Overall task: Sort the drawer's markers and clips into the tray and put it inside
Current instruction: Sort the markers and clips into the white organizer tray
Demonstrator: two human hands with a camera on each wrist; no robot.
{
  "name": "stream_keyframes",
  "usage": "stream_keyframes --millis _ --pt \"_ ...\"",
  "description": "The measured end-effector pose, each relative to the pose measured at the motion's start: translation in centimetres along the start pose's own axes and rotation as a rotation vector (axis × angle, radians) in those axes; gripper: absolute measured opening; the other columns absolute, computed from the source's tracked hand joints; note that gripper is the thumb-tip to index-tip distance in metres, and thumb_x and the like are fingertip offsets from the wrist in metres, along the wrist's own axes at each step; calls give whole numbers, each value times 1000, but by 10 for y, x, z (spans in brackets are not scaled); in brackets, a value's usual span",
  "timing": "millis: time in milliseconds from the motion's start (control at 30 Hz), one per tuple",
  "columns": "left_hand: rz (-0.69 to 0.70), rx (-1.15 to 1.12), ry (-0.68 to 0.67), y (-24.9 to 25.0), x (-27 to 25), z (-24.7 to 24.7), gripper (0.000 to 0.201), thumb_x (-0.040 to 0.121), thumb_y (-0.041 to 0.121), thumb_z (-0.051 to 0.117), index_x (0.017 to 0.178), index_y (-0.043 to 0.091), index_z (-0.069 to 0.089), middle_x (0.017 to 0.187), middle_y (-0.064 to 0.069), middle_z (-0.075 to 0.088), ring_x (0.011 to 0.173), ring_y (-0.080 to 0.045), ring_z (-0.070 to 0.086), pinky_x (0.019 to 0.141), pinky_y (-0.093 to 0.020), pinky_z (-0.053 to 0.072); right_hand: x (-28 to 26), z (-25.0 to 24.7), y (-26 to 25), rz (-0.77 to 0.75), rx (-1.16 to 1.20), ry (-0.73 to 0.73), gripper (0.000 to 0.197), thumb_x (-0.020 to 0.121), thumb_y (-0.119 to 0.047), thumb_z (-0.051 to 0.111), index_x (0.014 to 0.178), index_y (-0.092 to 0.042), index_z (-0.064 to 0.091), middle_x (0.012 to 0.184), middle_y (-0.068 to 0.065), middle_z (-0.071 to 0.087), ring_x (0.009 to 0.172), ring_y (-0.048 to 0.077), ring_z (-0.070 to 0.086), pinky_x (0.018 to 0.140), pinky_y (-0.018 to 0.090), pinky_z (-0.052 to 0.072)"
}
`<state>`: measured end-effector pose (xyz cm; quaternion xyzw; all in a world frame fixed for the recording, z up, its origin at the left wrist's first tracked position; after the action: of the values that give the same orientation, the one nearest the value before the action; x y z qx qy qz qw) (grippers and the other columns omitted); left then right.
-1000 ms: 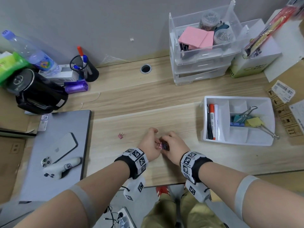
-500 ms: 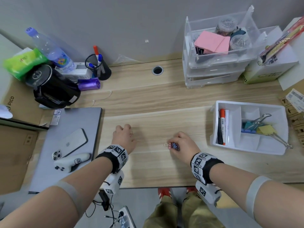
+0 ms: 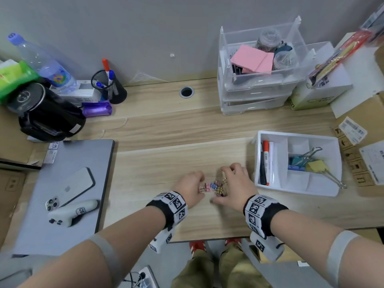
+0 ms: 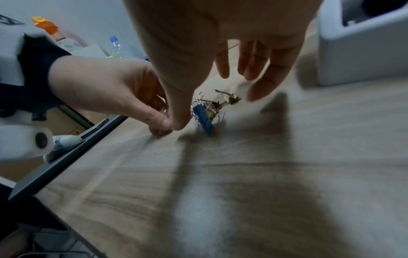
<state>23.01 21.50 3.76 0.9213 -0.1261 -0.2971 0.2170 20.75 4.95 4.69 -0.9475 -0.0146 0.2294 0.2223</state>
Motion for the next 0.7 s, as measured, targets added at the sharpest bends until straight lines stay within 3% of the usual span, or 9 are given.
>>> stream_keyframes --millis 133,333,500,700 --pt "-100 -155 -31 11 8 8 53 75 9 72 123 16 51 95 -2 67 82 -20 66 78 -38 58 1 12 -3 -25 133 -24 85 63 -43 86 135 -28 42 132 2 37 120 21 38 104 38 43" --pt "-182 -343 11 15 11 7 58 76 7 67 129 15 43 86 -5 72 80 -22 70 79 -38 58 4 28 -11 -118 240 69 31 80 -28 74 106 -18 62 116 0 42 100 11 34 92 31 44" --pt "-252 -435 109 13 13 4 53 72 3 72 118 13 47 82 -1 70 75 -18 67 74 -34 57 3 27 -11 -144 257 108 23 80 -21 69 101 -13 64 114 3 46 105 17 40 91 27 42" --pt "-361 -441 32 8 13 6 63 63 11 85 114 13 48 95 -9 71 88 -23 68 76 -34 55 3 23 -14 -136 264 67 24 75 -15 74 98 -13 67 111 3 47 98 16 39 90 29 43"
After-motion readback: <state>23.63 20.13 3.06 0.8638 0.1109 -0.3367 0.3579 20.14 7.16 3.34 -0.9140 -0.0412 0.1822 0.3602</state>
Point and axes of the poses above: each hand's wrist, its own x-axis towards the middle knuckle, its own z-axis out of the palm, y = z × x, the point moved 4 cm from there along x, towards the middle knuckle
